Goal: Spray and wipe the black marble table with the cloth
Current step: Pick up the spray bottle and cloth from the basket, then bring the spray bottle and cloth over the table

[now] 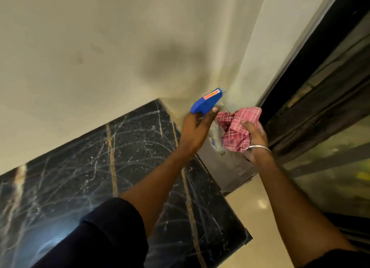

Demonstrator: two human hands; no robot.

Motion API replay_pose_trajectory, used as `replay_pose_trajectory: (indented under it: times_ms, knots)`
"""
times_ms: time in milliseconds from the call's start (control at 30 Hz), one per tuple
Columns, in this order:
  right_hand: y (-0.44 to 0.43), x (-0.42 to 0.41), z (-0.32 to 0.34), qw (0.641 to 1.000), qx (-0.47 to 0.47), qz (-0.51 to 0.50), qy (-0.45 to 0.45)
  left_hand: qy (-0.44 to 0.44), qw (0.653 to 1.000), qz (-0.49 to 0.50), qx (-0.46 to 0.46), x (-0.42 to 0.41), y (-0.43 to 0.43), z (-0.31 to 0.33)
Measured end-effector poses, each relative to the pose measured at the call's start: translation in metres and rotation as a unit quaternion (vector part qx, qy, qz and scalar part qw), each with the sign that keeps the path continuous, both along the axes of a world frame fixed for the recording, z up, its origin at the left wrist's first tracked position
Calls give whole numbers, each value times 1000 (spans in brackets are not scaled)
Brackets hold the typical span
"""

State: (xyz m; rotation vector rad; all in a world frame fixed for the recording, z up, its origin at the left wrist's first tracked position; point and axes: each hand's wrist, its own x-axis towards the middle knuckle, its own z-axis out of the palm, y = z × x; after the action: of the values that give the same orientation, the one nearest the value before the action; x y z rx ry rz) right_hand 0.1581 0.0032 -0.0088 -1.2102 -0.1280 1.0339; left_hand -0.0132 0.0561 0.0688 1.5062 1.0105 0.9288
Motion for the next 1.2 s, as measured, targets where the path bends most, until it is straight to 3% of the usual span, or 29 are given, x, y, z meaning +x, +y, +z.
replay_pose_trajectory:
  times_ms: [300, 500, 700, 933, 1200]
  knots:
    - [-35, -187, 96, 985, 30, 170, -1, 14, 996, 67, 49, -211, -67, 62]
    - [-90, -331, 104, 968, 12, 251, -8, 10, 983, 175, 54, -363, -133, 58]
    - [-125, -437, 93, 950, 1, 314, -1, 55, 976, 202, 57, -473, -186, 64]
    - [-137, -498, 88, 928, -10, 372, -19, 89, 971, 217, 40, -526, -213, 55]
    - [-130, -505, 80, 920, -31, 391, -17, 131, 959, 250, 33, -527, -227, 50]
